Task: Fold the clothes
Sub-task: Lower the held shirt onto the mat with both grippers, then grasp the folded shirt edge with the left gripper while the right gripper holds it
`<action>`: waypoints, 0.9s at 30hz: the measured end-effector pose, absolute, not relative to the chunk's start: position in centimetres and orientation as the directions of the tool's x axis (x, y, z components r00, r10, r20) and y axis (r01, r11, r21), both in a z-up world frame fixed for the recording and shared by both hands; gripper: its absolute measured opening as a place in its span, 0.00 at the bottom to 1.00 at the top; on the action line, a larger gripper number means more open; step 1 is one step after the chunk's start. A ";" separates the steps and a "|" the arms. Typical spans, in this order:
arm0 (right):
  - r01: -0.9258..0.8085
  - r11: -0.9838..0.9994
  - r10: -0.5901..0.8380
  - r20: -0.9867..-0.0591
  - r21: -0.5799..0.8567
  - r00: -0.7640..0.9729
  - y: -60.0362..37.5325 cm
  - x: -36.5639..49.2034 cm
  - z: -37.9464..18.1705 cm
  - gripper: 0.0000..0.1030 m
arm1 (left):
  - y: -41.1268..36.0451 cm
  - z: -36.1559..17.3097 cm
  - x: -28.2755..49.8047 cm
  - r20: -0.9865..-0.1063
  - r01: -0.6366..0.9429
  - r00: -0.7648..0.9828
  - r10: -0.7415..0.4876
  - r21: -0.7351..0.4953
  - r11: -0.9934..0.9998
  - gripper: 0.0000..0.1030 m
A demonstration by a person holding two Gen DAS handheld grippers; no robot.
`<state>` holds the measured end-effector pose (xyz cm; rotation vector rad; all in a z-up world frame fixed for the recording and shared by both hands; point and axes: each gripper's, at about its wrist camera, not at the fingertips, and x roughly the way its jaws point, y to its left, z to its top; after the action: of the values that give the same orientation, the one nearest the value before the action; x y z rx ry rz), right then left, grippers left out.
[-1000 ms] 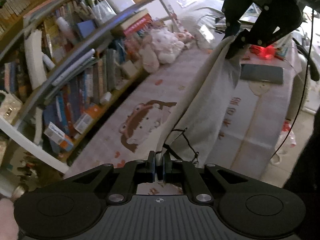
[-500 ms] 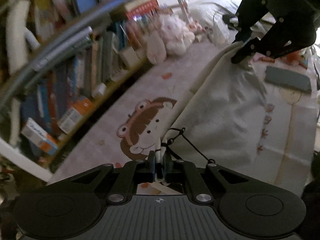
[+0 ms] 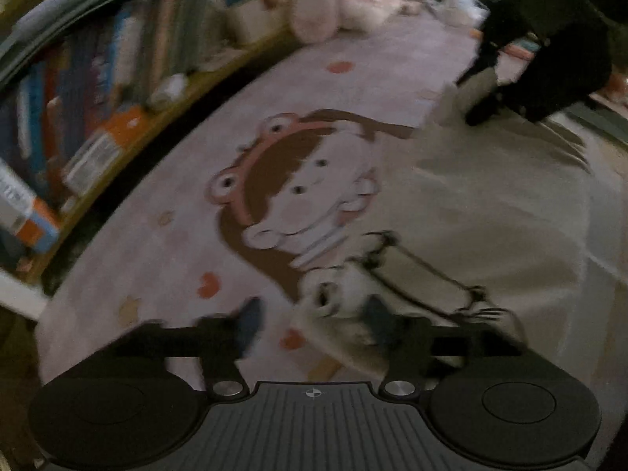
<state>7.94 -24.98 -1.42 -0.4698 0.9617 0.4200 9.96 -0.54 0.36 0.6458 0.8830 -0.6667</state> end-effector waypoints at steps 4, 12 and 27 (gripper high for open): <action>-0.285 0.953 0.101 -0.782 -0.101 0.614 -28.6 7.2 -1.0 0.35 | 2.2 1.9 9.7 -0.810 0.654 0.512 -0.286 0.153 0.741 0.70; -0.027 0.941 0.261 -0.676 0.336 0.690 -33.4 0.3 -0.5 0.32 | 5.4 0.8 5.2 -0.672 0.442 0.484 -0.561 -0.365 0.819 0.66; 0.090 0.913 0.258 -0.733 0.398 0.630 -33.0 -0.6 -5.4 0.05 | 5.8 -3.2 5.0 -0.666 0.196 0.501 -0.553 -0.535 0.822 0.45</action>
<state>-0.61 -32.96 -5.38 0.4237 0.8913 0.0996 5.01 5.82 -3.23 -0.4209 0.9451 -0.4686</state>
